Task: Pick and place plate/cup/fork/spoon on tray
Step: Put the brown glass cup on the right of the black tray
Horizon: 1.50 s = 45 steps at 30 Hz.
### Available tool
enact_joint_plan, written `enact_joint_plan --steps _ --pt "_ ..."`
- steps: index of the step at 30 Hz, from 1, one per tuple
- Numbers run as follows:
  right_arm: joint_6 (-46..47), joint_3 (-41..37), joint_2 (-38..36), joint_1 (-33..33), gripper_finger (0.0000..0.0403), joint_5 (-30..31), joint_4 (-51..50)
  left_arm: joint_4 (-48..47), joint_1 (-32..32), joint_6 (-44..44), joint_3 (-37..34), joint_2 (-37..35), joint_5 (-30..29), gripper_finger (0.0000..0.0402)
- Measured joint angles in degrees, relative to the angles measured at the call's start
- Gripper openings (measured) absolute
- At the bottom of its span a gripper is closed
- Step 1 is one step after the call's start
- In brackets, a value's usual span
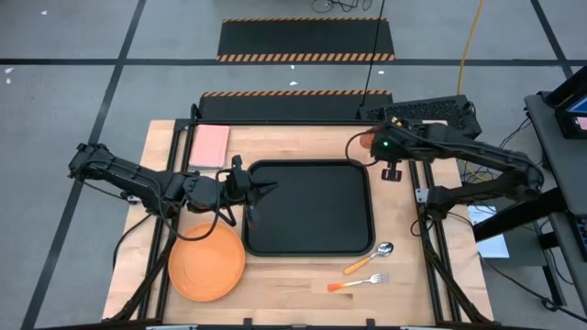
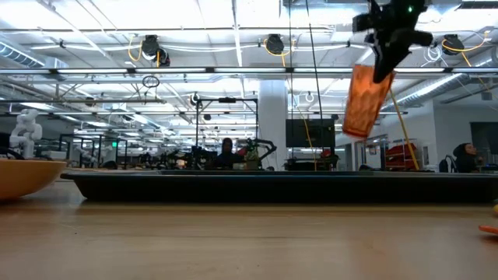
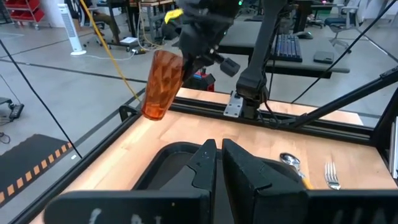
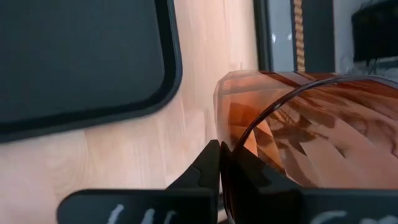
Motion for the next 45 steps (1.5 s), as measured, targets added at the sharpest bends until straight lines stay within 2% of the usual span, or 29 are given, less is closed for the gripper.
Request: enact_joint_plan --steps 7,13,21,29,35,39,45 --pt "1.38 5.87 -0.03 4.78 0.0004 -0.38 -1.22 0.00 0.00 1.33 0.00 0.00 0.02 0.0031" --pt "4.40 7.53 0.02 9.49 0.0004 -0.52 -3.95 -0.24 0.00 1.37 0.00 0.00 0.07 0.0031" --pt "12.57 7.53 2.24 13.01 0.0004 -6.36 -4.94 -4.88 -0.07 1.38 0.00 0.00 0.13 0.0031" --pt "14.36 8.05 11.93 12.43 0.0004 -15.10 -7.30 -5.64 -0.50 1.61 0.00 0.00 0.22 0.0031" --pt "12.21 13.06 21.33 10.47 0.0004 -15.48 -14.92 -5.67 -1.09 1.46 0.00 0.00 0.37 0.0031" --pt "8.44 14.68 23.14 8.94 0.0004 -15.65 -13.78 -5.73 -1.89 1.44 0.00 0.00 0.37 0.0031" --pt "3.68 14.72 23.07 4.94 0.0004 -20.37 -10.17 -5.73 -2.69 1.63 0.00 0.00 0.37 0.0031"
